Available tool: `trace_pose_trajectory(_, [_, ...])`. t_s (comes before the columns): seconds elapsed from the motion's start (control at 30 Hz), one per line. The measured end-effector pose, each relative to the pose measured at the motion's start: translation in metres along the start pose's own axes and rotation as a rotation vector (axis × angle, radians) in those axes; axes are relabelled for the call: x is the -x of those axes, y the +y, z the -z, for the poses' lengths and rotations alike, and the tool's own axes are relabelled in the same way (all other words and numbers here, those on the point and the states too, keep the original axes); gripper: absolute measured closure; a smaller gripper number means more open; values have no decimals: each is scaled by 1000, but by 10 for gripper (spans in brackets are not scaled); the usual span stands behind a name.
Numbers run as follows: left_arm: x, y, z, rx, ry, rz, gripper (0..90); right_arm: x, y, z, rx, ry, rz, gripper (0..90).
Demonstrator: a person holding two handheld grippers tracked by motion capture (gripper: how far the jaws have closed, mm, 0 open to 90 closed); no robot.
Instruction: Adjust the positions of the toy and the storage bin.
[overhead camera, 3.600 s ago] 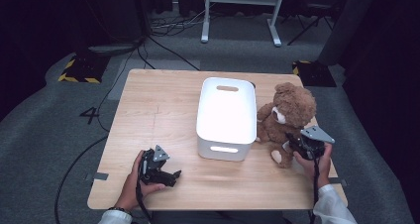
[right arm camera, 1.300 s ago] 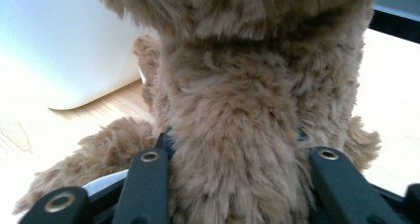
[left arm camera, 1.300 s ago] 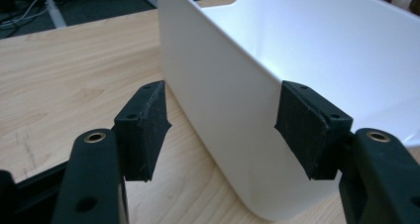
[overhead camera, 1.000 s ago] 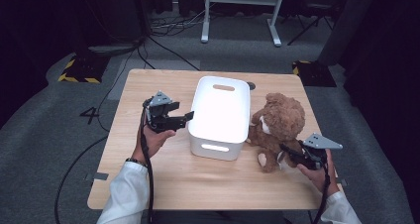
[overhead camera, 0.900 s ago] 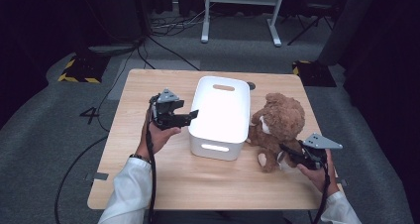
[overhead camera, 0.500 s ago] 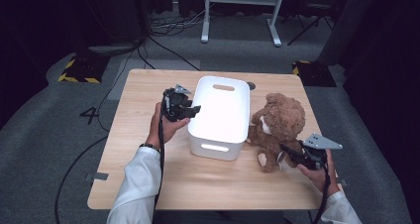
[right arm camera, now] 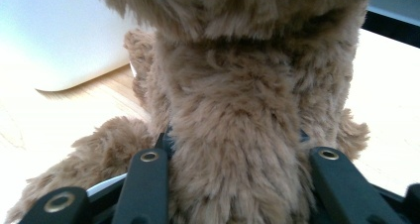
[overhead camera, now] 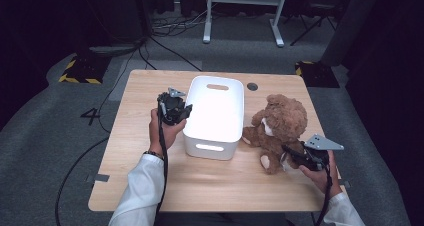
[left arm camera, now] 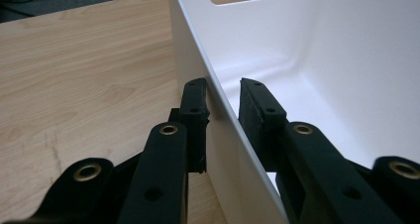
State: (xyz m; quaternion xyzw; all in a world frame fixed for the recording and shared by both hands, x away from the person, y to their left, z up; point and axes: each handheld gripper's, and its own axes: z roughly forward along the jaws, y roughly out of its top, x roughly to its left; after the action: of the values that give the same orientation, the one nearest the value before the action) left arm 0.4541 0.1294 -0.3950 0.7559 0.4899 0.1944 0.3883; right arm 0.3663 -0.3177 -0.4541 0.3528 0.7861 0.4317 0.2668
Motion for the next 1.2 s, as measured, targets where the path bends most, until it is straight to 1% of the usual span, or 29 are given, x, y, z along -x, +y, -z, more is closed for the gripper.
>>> trace_pose_trajectory(0.03, [0,-1,1,2,6,8,732,0,0,0,0,0,0,610])
trace_pose_trajectory(0.07, [0,-2,1,9,16,28,732,0,0,0,1,-3,-2,610])
trace_pose_trajectory(0.17, [0,-4,2,23,25,66,731,-1,1,-1,2,-11,-4,610])
trace_pose_trajectory(0.2, [1,-4,2,30,16,68,721,-1,1,-2,2,-12,-4,611])
trace_pose_trajectory(0.27, [2,-6,3,38,9,70,721,-1,1,-2,2,-13,-5,611])
trace_pose_trajectory(0.3, [2,-6,3,41,7,72,720,-1,1,-2,4,-14,-6,613])
trace_pose_trajectory(0.33, [2,-7,3,43,9,83,721,-1,1,-2,4,-14,-7,614])
trace_pose_trajectory(0.4, [5,-7,3,41,10,83,720,-2,2,-3,7,-15,1,618])
trace_pose_trajectory(0.43, [7,-7,3,43,7,79,720,-2,2,-3,7,-12,1,618])
trace_pose_trajectory(0.53, [17,-7,1,42,1,86,717,-5,2,-4,1,-10,17,618])
trace_pose_trajectory(0.6, [23,-7,1,47,8,98,715,-5,2,-4,0,-13,19,618])
trace_pose_trajectory(0.67, [24,-6,4,66,9,105,702,-5,2,-4,0,-14,13,618])
trace_pose_trajectory(0.7, [23,-5,7,75,3,116,690,-4,2,-4,0,-15,11,618])
trace_pose_trajectory(0.73, [21,-4,9,80,-20,130,656,-4,2,-4,1,-13,8,618])
trace_pose_trajectory(0.77, [21,-4,11,78,-32,134,644,-4,2,-4,1,-12,7,618])
trace_pose_trajectory(0.8, [21,-3,13,74,-41,127,636,-4,2,-4,1,-13,8,618])
trace_pose_trajectory(0.87, [25,-4,17,69,-34,97,614,-4,2,-4,0,-13,10,618])
trace_pose_trajectory(0.9, [27,-4,20,78,-35,87,603,-4,2,-4,0,-12,11,618])
trace_pose_trajectory(0.97, [29,-4,27,95,-57,61,562,-3,2,-4,0,-10,10,617])
trace_pose_trajectory(1.0, [29,-5,30,109,-67,49,532,-3,2,-4,0,-9,9,617])
trace_pose_trajectory(1.03, [29,-5,34,123,-77,31,467,-3,2,-3,0,-9,9,615])
trace_pose_trajectory(1.07, [29,-6,38,126,-86,7,423,-3,2,-3,1,-8,9,612])
trace_pose_trajectory(1.13, [29,-7,44,125,-90,-35,340,-3,3,-3,2,-9,8,604])
trace_pose_trajectory(1.2, [29,-12,51,140,-81,-60,280,-2,3,-3,5,-8,8,597])
